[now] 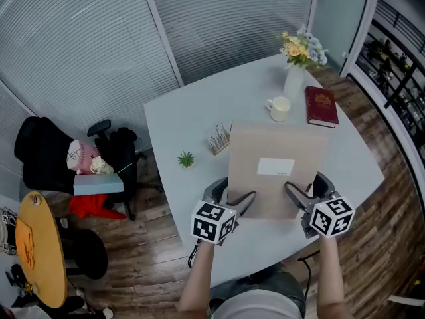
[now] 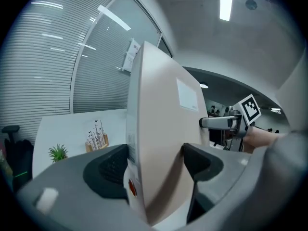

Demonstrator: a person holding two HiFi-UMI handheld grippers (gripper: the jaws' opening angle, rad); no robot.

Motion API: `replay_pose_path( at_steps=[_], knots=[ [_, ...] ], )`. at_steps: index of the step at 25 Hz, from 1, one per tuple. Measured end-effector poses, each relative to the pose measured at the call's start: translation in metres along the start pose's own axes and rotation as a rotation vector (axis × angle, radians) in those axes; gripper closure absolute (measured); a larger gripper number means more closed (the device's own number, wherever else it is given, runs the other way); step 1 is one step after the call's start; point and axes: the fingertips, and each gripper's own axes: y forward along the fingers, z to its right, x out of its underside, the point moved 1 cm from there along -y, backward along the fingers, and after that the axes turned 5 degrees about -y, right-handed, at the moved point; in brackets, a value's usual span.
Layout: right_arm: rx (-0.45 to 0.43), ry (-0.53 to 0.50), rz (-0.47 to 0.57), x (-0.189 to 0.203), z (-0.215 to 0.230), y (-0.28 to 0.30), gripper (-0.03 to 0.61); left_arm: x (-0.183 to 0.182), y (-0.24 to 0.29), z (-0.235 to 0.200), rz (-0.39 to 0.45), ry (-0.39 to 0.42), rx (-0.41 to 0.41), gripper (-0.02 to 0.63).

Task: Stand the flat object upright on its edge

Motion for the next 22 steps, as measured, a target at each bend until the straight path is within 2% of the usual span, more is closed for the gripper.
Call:
replay_pose_path(
  at_steps=[10, 22],
  knots=[
    [-0.006, -0.163, 0.01, 0.013, 0.002, 0.006, 0.16, 0.014, 0.013, -0.008, -0.048, 0.107, -0.074, 0.246],
    [0.041, -0.269, 0.003, 0.035, 0.002, 0.01, 0.166, 0.041, 0.03, -0.018, -0.067, 0.12, -0.108, 0.247]
  ],
)
